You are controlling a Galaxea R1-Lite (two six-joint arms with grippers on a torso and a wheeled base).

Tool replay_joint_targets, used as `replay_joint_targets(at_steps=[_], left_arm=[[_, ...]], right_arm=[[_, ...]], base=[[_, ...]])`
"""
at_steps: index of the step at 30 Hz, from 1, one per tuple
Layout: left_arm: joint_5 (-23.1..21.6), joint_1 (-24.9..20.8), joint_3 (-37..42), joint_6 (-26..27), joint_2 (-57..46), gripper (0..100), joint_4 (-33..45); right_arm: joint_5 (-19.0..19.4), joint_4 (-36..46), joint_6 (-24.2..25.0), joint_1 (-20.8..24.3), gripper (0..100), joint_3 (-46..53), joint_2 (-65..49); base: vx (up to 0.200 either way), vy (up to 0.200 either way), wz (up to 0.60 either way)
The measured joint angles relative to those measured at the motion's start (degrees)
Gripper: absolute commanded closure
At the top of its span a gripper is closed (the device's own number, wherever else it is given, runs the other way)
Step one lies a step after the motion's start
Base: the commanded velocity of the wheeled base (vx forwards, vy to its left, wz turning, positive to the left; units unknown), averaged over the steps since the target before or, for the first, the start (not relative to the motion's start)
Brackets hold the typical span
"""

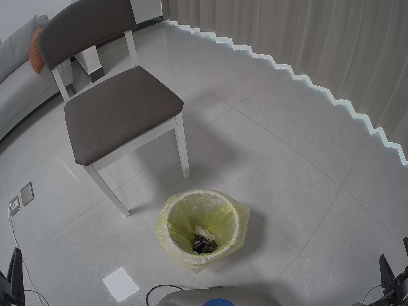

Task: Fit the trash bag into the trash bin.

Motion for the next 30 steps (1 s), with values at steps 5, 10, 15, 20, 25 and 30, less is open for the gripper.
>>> replay_joint_targets(at_steps=[5, 10, 15, 20, 25, 30], left_arm=[[0.5, 0.1, 0.1, -3.4, -1.0, 0, 0.1], [-2.0, 0.1, 0.5, -4.1, -1.3, 0, 0.2], [-3.8, 0.1, 0.4, -5.4, -1.4, 0, 0.2], [-5.8, 0.1, 0.2, -5.6, -1.4, 0, 0.1], [-9.7, -0.6, 0.2, -5.7, -1.6, 0, 0.4], [-9.9, -2.1, 0.4, -5.7, -1.8, 0, 0.4]], right_arm=[[0.0, 0.0, 0.4, 0.0, 0, 0.0, 0.0], [0.0, 0.0, 0.5, 0.0, 0, 0.0, 0.0], [0.0, 0.0, 0.6, 0.0, 0, 0.0, 0.0], [0.0, 0.0, 0.6, 0.0, 0, 0.0, 0.0], [0.0, 0.0, 0.4, 0.0, 0, 0.0, 0.0], [0.0, 0.0, 0.3, 0.0, 0, 0.0, 0.1]], base=[[0.0, 0.0, 0.0], [0.0, 0.0, 0.0], [0.0, 0.0, 0.0], [0.0, 0.0, 0.0], [0.0, 0.0, 0.0], [0.0, 0.0, 0.0]])
